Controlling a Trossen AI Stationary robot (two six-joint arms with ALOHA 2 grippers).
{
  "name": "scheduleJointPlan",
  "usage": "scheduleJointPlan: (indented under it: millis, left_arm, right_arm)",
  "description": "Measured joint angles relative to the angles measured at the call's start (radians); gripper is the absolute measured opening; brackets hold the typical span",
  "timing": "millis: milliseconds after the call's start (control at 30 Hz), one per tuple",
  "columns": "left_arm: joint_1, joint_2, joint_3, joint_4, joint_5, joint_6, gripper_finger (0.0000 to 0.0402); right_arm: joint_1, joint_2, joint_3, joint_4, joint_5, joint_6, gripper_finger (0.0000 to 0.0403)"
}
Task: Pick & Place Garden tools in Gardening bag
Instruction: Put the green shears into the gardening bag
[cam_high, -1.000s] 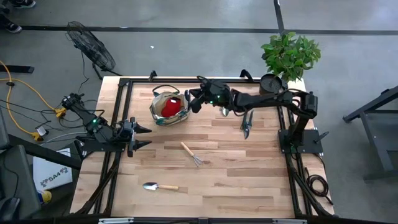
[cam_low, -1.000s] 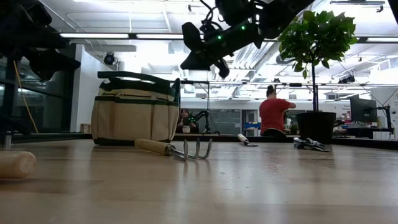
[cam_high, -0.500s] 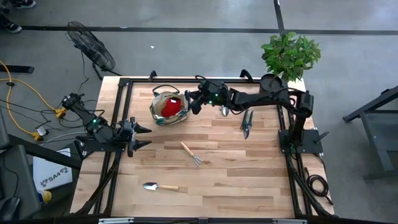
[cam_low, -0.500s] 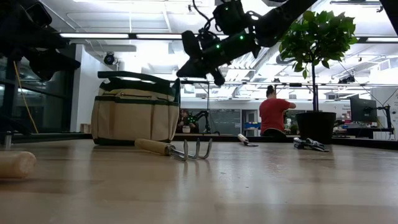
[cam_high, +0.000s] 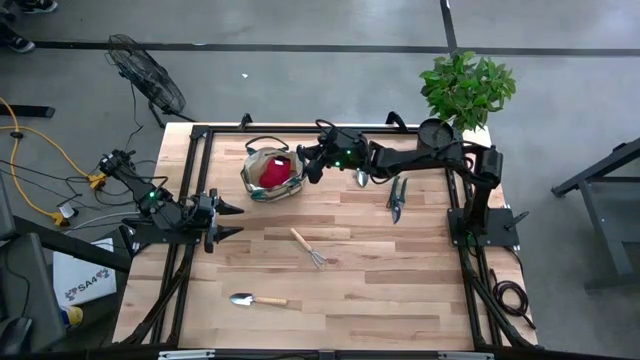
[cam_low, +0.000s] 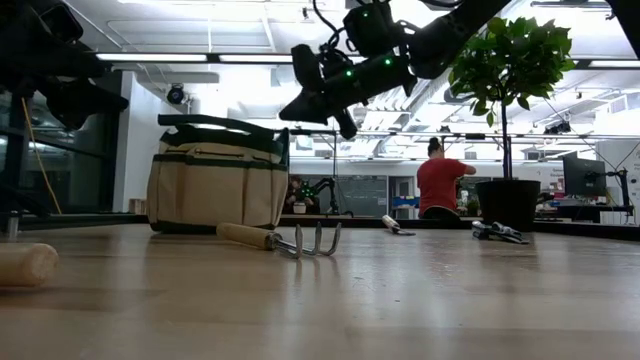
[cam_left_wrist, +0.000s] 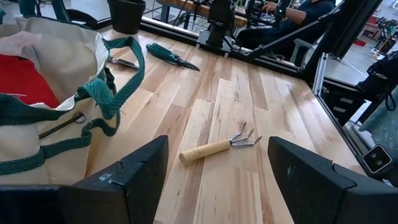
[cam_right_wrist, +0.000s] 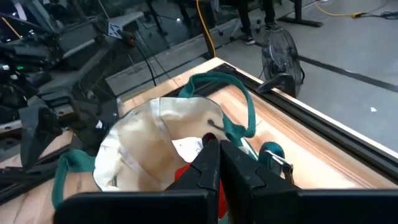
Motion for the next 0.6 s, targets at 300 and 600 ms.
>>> scheduleJointPlan:
  millis: [300, 600]
  left_arm:
    - [0.0, 0.0, 0.0, 0.0, 0.0, 0.0, 0.0269]
    - [0.0, 0.0, 0.0, 0.0, 0.001, 0.0, 0.0269]
  right_arm:
    - [0.014, -0.093, 0.0, -0.111, 0.007, 0.0, 0.0002]
    - [0.034, -0.324, 0.0, -0.627, 0.154, 0.022, 0.0002]
